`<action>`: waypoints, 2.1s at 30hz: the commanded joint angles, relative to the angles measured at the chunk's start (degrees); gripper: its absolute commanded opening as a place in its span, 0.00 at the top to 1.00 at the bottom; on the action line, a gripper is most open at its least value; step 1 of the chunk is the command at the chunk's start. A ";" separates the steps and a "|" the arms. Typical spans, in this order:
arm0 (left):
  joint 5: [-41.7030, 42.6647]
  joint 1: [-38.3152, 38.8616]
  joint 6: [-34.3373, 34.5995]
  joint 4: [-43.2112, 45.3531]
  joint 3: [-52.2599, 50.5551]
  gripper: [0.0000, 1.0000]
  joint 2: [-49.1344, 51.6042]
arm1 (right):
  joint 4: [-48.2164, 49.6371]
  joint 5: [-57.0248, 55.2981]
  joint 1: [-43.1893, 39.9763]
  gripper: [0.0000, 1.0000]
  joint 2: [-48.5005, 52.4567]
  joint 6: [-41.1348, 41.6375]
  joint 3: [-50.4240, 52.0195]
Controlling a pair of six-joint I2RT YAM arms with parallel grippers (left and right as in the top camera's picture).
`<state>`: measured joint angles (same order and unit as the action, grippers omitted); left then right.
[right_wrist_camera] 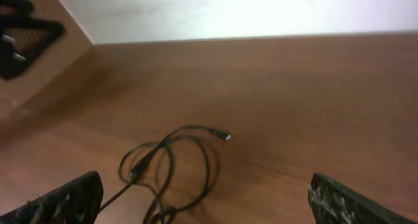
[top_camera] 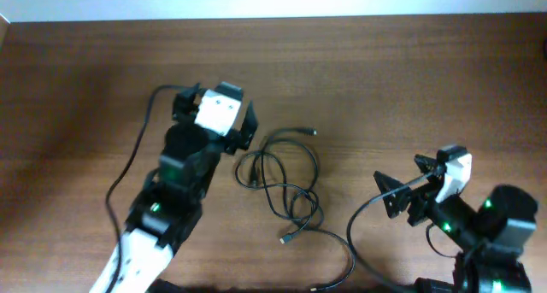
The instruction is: Untangle cables
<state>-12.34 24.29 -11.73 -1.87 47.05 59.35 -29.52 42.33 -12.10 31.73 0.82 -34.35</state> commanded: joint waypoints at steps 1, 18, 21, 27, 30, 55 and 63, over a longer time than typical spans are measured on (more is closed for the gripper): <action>-0.61 -0.24 2.05 -4.07 0.28 0.01 -7.02 | 1.01 4.22 6.21 0.01 7.41 -0.57 0.07; -0.59 -0.24 2.01 -7.78 0.28 0.01 -9.07 | -8.02 -30.56 49.57 0.04 37.53 -10.43 -9.94; -0.59 -0.24 2.01 -8.35 0.28 0.01 -9.07 | -8.07 -36.70 49.57 0.04 40.19 -8.76 -9.42; -0.59 -0.24 2.01 -9.38 0.28 0.01 -9.09 | -7.58 -36.79 44.52 0.04 43.67 -3.26 -8.87; -0.59 -0.24 1.99 -9.38 0.28 0.01 -9.09 | -7.50 -36.81 42.64 0.05 43.67 -1.33 -7.23; -0.59 -0.24 2.01 -10.88 0.28 0.01 -9.07 | -2.19 -30.27 42.56 0.64 43.67 12.17 -2.19; -0.59 -0.24 2.01 -10.88 0.28 0.01 -9.07 | -1.11 -29.86 42.56 0.70 43.67 12.15 -2.16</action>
<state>-12.49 24.29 -10.39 -12.78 47.03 50.78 -31.16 11.75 30.76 75.22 13.10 -37.04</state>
